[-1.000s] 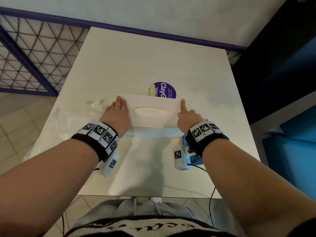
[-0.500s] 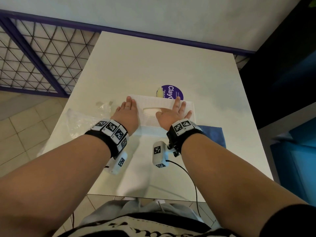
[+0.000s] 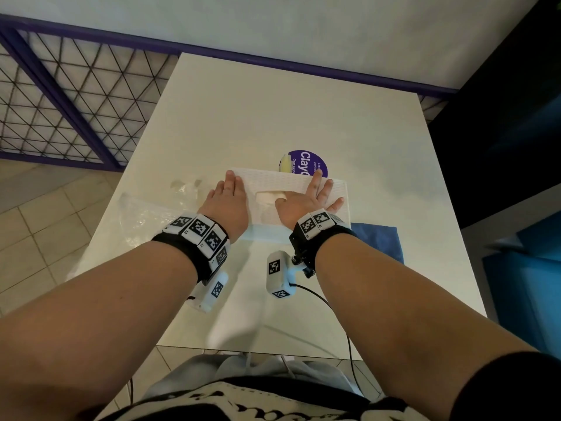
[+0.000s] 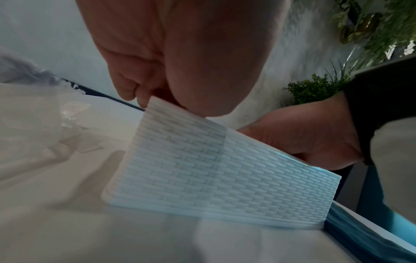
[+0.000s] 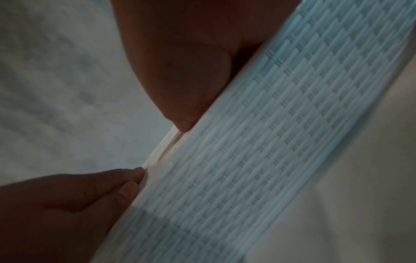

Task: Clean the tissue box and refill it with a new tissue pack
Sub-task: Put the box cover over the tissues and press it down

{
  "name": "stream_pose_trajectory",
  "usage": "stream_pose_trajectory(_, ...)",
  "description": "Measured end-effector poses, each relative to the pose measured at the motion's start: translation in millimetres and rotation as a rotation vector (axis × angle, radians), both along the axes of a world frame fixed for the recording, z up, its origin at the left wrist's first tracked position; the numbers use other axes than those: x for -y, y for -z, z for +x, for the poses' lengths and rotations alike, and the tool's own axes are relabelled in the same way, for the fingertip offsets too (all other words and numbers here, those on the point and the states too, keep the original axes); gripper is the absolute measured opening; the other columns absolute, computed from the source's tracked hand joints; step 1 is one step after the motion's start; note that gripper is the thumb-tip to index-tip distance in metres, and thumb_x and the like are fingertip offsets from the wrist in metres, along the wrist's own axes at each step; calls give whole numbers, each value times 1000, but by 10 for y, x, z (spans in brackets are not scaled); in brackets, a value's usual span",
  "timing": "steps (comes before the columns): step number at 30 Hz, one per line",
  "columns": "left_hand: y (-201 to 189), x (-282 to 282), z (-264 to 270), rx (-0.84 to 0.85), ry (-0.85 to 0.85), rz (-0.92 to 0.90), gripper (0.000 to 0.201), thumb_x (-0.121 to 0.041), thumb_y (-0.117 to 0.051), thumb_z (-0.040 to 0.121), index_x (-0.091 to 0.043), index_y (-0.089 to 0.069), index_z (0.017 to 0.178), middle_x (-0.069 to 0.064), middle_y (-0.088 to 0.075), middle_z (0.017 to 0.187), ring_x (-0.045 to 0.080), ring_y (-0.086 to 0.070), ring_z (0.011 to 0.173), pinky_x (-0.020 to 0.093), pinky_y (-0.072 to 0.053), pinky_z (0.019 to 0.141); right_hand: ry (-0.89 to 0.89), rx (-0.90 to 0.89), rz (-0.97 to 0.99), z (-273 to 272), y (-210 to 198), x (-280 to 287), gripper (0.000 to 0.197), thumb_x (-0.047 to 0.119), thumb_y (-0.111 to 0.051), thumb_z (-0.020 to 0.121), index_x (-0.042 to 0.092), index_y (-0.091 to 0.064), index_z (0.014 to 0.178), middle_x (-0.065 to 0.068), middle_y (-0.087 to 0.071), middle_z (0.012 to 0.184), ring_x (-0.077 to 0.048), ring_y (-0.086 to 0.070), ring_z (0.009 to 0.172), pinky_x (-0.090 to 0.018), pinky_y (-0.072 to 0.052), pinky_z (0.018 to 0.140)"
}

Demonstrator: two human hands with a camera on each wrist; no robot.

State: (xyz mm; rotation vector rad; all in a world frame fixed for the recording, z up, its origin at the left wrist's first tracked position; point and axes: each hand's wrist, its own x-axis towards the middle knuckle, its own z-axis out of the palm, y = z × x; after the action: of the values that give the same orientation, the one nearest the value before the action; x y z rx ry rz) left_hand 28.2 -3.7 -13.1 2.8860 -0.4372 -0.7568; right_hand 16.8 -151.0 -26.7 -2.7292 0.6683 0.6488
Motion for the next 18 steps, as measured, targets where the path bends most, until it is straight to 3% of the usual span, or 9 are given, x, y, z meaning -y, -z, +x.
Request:
stream_pose_trajectory(10, 13, 15, 1, 3, -9, 6, 69, 2, -22, 90, -2, 14, 149, 16, 21, 157, 30, 5, 148, 39, -6, 121, 40, 100, 134, -28, -65, 60, 32, 54, -42, 91, 41, -66, 107, -2, 13, 161, -30, 18, 147, -66, 12, 109)
stream_pose_trajectory(15, 47, 29, 8, 15, -11, 7, 69, 2, -21, 89, -2, 13, 149, 16, 20, 157, 31, 5, 148, 40, -6, 121, 96, 124, 224, -6, -173, 157, 30, 44, -41, 96, 41, -58, 121, 6, 4, 162, -26, 10, 149, -66, 5, 112)
stream_pose_trajectory(18, 66, 21, 16, 18, -15, -9, 68, 3, -20, 89, -2, 13, 149, 16, 20, 157, 31, 5, 148, 40, -6, 121, 147, 156, 288, 39, -224, 181, 26, 35, -42, 97, 36, -58, 117, 3, -5, 162, -27, 4, 149, -66, 2, 112)
